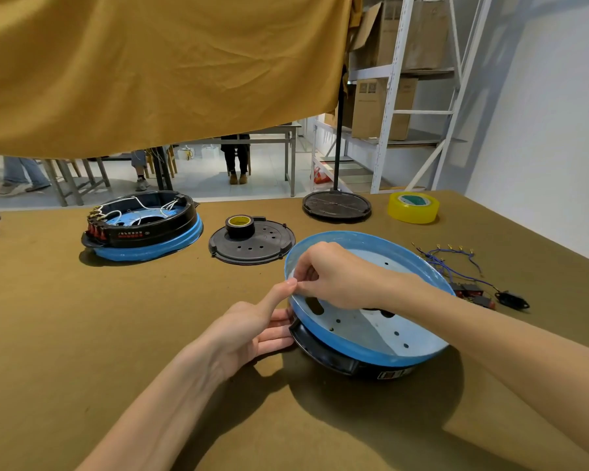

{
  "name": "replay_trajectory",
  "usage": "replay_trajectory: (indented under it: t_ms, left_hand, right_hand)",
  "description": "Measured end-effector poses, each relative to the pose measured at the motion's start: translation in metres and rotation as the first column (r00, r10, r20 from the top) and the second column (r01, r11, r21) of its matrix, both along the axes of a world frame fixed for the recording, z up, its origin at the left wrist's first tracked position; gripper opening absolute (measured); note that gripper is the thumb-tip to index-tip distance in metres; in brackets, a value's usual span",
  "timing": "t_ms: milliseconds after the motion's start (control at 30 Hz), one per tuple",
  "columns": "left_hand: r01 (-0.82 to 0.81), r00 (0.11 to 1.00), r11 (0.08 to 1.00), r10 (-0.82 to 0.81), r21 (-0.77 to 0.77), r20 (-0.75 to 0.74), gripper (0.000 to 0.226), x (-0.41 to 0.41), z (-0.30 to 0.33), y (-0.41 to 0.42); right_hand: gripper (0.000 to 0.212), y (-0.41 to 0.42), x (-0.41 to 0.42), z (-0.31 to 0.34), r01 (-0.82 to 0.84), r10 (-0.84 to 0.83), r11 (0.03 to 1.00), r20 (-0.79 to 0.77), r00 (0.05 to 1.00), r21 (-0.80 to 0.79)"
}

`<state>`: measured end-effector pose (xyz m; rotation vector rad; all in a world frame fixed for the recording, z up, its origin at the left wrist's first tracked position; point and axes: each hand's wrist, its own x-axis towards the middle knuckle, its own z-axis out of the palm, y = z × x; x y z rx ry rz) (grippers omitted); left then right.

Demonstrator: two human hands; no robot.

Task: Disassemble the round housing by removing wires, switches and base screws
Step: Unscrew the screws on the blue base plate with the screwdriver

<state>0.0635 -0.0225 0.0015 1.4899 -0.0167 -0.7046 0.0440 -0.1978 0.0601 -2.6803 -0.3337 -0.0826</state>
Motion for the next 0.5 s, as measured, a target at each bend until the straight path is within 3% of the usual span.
replay_trajectory:
  t_ms: [133, 300, 433, 500]
  left_hand:
    - [0.0, 1.0, 1.0, 0.0, 0.014, -0.005, 0.083, -0.001, 0.001, -0.001]
    - [0.012, 1.0, 1.0, -0.012, 0.008, -0.021, 0.075, -0.001, 0.002, -0.001]
    - [0.01, 0.999, 1.0, -0.011, -0.01, -0.035, 0.081, -0.001, 0.003, -0.001]
    - [0.002, 0.999, 1.0, -0.003, -0.022, -0.044, 0.083, 0.0, 0.003, -0.002]
  right_hand:
    - [0.014, -0.002, -0.001, 0.005, -0.069, 0.069, 0.997, -0.007, 0.998, -0.039]
    - [0.023, -0.003, -0.001, 0.002, 0.035, -0.03, 0.997, 0.073, 0.997, -0.072]
    - [0.011, -0.002, 0.002, 0.007, -0.029, 0.027, 0.999, -0.061, 0.998, -0.038]
    - [0.016, -0.005, 0.005, 0.012, -0.055, 0.05, 0.997, -0.102, 0.994, -0.047]
